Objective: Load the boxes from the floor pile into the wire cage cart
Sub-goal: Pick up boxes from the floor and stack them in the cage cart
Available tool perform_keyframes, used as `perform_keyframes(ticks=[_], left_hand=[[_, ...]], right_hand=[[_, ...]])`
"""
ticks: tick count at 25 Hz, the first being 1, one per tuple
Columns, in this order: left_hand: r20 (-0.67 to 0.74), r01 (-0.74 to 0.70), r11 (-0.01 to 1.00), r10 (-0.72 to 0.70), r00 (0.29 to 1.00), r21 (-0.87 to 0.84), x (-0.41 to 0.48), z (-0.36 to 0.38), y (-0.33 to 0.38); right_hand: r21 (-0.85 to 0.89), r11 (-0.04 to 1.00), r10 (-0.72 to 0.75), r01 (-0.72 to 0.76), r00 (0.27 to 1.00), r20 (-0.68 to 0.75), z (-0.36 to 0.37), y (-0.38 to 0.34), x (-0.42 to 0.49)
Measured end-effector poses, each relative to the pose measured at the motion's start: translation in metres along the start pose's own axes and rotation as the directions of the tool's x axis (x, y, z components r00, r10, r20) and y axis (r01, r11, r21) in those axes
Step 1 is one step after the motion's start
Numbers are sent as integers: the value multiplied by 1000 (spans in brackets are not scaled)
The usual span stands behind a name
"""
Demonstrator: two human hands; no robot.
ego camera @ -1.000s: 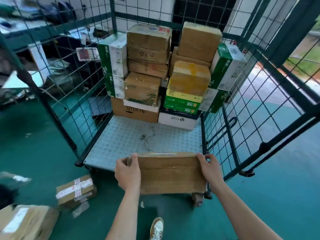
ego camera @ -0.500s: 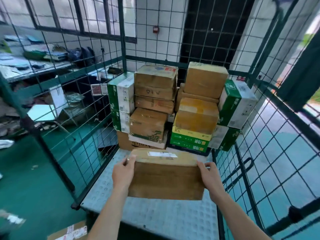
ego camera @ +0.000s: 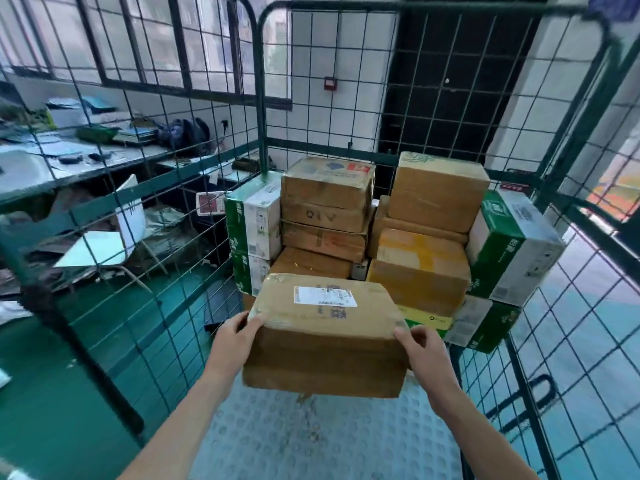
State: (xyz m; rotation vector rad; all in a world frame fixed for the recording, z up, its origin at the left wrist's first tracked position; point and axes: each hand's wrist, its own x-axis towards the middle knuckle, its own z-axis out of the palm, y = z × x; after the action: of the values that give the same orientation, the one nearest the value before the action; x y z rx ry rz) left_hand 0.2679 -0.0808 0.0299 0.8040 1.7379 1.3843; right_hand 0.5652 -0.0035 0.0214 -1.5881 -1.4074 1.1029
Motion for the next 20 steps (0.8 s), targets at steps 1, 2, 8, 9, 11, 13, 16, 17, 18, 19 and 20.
perform_keyframes(ticks=[1,2,8,9,11,13,16,17,18,19,20], left_hand=[[-7,3,1000,-3,1000,19,12,-1,0],[-12,2,999,-2,1000,41,27,-3,-1],[68,61,997,-63,996,38,113,-2,22],[75,73,996,-77,994,48,129,-1,26],[84,76,995,-82,993,65,159,-2,36],[81,59,995,-66,994,82,191,-5,41],[108,31,986,-49,993,165,240,-4,37],[116,22,984,-44,992,177,250,-3,36],[132,14,984,-38,990,179,259,-1,36],[148,11,984,-38,988,180,267,2,35],[150,17,983,-45,988,184,276,6,35]], right_hand=[[-6,1000,3,-3,1000,-4,6,-2,9],[-6,1000,10,-10,1000,-7,14,-5,20],[8,997,75,-75,997,-34,62,-22,79],[10,995,97,-96,994,-42,71,-25,90],[16,990,139,-139,989,-53,90,-32,110],[36,984,179,-177,982,-53,109,-36,127],[76,970,235,-229,969,-75,132,-37,147],[79,966,253,-247,964,-83,136,-37,151],[74,963,265,-259,959,-96,139,-36,156],[63,963,267,-261,958,-105,140,-35,162],[44,967,255,-251,961,-107,139,-36,168]])
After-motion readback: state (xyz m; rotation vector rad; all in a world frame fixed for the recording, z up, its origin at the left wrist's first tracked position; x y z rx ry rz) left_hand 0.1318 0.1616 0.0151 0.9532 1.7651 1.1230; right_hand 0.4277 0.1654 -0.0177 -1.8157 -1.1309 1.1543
